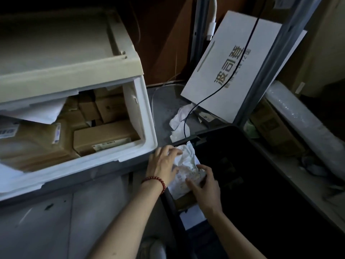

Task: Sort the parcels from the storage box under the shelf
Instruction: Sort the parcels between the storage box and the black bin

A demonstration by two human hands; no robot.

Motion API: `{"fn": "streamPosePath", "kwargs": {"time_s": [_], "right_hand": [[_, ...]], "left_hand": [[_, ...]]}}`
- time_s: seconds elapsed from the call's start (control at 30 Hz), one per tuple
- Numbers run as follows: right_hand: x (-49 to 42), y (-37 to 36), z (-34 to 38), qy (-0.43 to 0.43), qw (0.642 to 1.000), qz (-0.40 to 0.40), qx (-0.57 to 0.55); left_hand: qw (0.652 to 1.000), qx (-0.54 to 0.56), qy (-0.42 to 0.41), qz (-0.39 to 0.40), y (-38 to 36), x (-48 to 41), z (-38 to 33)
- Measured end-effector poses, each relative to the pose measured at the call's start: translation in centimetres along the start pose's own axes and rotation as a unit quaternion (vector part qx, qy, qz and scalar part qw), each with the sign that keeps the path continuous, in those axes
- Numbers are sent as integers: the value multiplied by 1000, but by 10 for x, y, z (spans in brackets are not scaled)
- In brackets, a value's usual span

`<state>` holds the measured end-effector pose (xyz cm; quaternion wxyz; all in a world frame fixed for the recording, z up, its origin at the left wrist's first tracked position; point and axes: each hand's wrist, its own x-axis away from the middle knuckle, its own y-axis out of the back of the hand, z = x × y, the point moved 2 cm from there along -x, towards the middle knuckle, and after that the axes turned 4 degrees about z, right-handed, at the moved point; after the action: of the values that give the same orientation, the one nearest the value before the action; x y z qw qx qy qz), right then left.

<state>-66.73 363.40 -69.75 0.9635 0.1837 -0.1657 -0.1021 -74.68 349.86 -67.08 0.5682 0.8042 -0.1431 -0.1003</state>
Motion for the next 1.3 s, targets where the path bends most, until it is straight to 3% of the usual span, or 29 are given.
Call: {"fn": "streamPosePath", "kwargs": {"time_s": [0.1, 0.23, 0.33, 0.43, 0.67, 0.97, 1.13, 1.3], "right_hand": [[-4, -7, 4, 13, 986, -12, 167], [-5, -9, 10, 45, 949, 16, 311], [-6, -5, 14, 30, 923, 42, 380], [2, 1, 20, 54, 906, 38, 419], [34, 13, 57, 105, 903, 31, 416], [96, 10, 161, 249, 891, -7, 379], [135, -21, 223, 324, 880, 14, 346], [167, -58, 257, 344, 900, 56, 262]], "left_hand": [[999, -48, 17, -15, -4, 5, 8], [992, -124, 28, -5, -10, 13, 9], [989, -121, 52, 65, -13, 18, 8], [989, -116, 53, 72, -4, 28, 6], [991, -104, 73, 44, 49, 63, -2], [984, -116, 123, -55, 168, 130, 1], [972, -129, 168, -103, 227, 181, 25], [957, -113, 231, -136, 259, 237, 62]]}}
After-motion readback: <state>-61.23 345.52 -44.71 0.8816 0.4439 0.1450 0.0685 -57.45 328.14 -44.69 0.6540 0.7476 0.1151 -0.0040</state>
